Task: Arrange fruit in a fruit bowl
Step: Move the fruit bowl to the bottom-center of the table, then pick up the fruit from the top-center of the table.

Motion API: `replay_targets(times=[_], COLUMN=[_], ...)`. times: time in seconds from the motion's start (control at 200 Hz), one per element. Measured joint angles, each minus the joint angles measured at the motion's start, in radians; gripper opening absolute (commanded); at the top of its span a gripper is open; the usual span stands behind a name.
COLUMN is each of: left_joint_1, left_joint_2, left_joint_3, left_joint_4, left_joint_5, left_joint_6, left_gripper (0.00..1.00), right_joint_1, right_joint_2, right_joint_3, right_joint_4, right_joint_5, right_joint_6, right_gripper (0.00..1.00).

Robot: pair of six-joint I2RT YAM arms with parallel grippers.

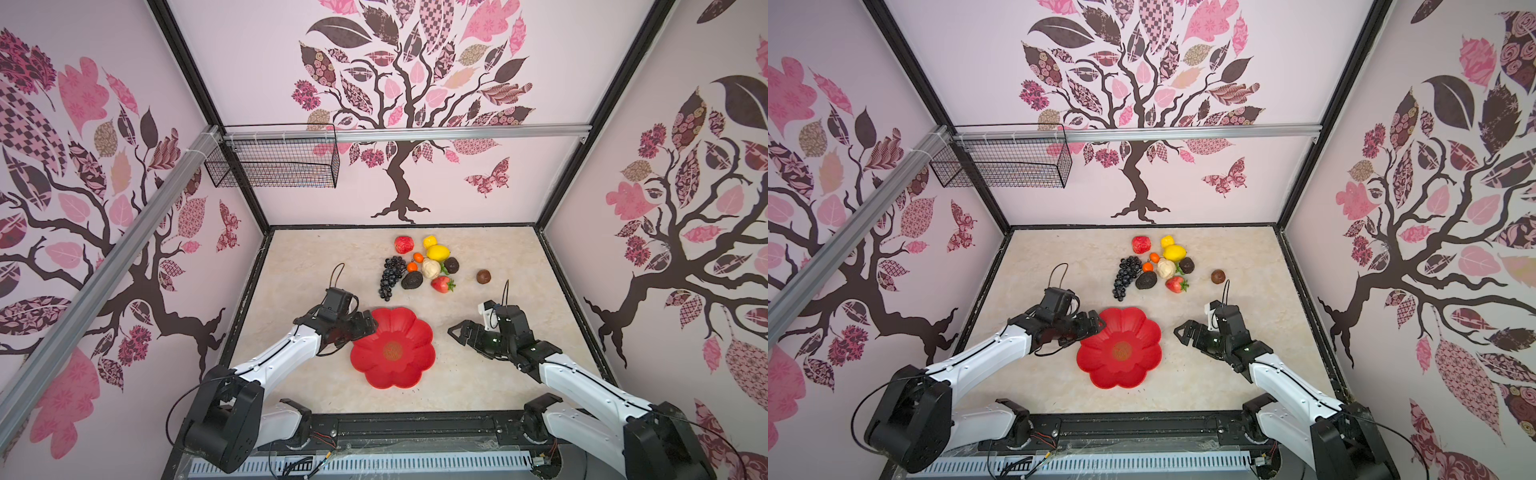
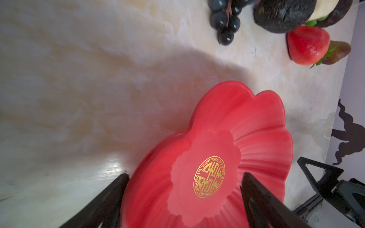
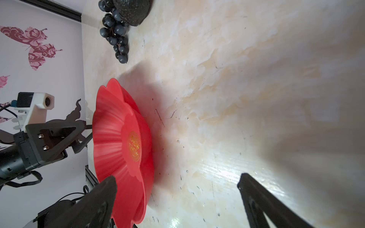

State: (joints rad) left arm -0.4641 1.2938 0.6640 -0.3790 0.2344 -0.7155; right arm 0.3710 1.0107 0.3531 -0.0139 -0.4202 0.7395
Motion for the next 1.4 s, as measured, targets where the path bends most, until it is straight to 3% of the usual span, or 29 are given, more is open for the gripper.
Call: replay_targets(times=[0.415, 0.675, 0.805, 0.92, 1.11, 1.401], left_joint_1=[-0.217, -0.223, -0.160, -0.080, -0.071, -0.071], left_joint_2=[0.103, 0.085, -0.024, -0.212, -0.487, -0.621], left_joint_3=[0.038, 0.041, 0.038, 0.003, -0.129, -0.252], left_joint_4=[0.083, 0.061, 0.021, -0.006, 0.012, 0.056], left_joint_5=[-0.008, -0.069, -0.124, -0.239, -0.383, -0.502], left_joint_6=[-0.069, -0.070, -0.053, -0.020, 0.011, 0.111], left_gripper=[0.82, 0.87, 0.90, 0.96, 0.97, 0.98], right_joint_1=[0.001, 0.001, 0.001, -0.021, -0.178, -0.205], right_joint_2=[0.019, 0.017, 0.016, 0.017, 0.074, 0.280], right_joint_3=[0.036, 0.093, 0.151, 0.231, 0.327, 0.488], right_joint_4=[-0.040, -0.108, -0.156, -0.199, -0.182, -0.180], right_joint_5=[0.062, 0.124, 0.167, 0.201, 0.188, 0.254], right_joint_6=[-0.044, -0.097, -0.137, -0.177, -0.217, -0.225], right_gripper=[1.00, 0.97, 0.97, 0.94, 0.91, 0.88])
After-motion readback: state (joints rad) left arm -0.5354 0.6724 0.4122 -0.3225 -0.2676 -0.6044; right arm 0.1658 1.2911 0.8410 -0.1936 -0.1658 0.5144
